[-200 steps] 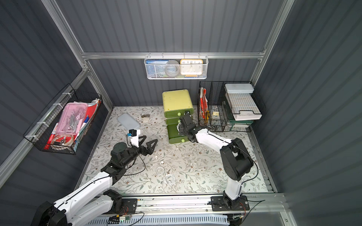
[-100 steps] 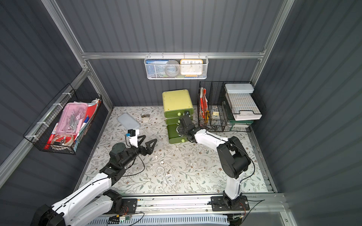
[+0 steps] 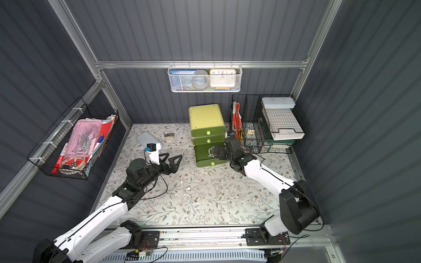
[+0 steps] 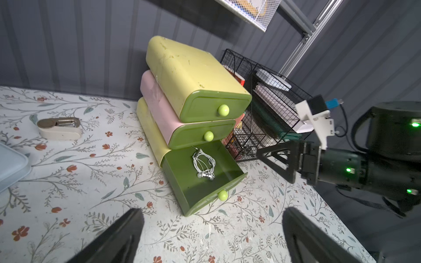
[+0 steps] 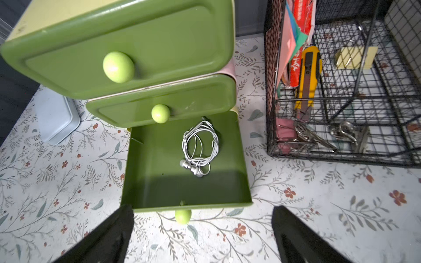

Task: Place the wired earphones into the drawer by color
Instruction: Place the wired earphones in the drawer, then pick up the wired earphones from the center of the board.

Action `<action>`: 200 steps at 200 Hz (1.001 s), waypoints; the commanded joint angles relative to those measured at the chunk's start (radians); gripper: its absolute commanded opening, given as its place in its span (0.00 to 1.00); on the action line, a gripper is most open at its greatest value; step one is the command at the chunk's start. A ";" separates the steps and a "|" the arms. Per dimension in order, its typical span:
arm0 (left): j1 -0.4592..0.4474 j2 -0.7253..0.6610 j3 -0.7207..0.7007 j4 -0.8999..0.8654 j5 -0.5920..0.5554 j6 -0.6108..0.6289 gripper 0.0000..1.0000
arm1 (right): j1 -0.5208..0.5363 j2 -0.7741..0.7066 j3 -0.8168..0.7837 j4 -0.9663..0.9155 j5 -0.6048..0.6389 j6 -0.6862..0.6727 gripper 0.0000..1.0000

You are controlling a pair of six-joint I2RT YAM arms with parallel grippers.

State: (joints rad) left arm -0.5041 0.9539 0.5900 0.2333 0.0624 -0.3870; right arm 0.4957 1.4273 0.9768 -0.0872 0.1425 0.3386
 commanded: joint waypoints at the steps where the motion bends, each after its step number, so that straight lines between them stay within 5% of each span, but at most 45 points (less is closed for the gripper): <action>1: -0.048 0.043 0.043 -0.121 -0.064 -0.059 0.99 | -0.017 -0.072 -0.073 -0.026 -0.074 -0.058 0.99; 89: -0.285 0.209 0.190 -0.374 -0.214 -0.278 0.99 | -0.137 -0.297 -0.276 0.078 -0.250 0.055 0.99; 200: -0.468 0.383 0.289 -0.678 -0.287 -0.436 0.98 | -0.140 -0.377 -0.386 0.166 -0.154 0.098 0.96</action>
State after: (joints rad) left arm -0.9543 1.3056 0.8490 -0.3508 -0.1963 -0.7914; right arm 0.3588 1.0584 0.6281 0.0181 -0.0360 0.4198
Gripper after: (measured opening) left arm 0.989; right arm 0.975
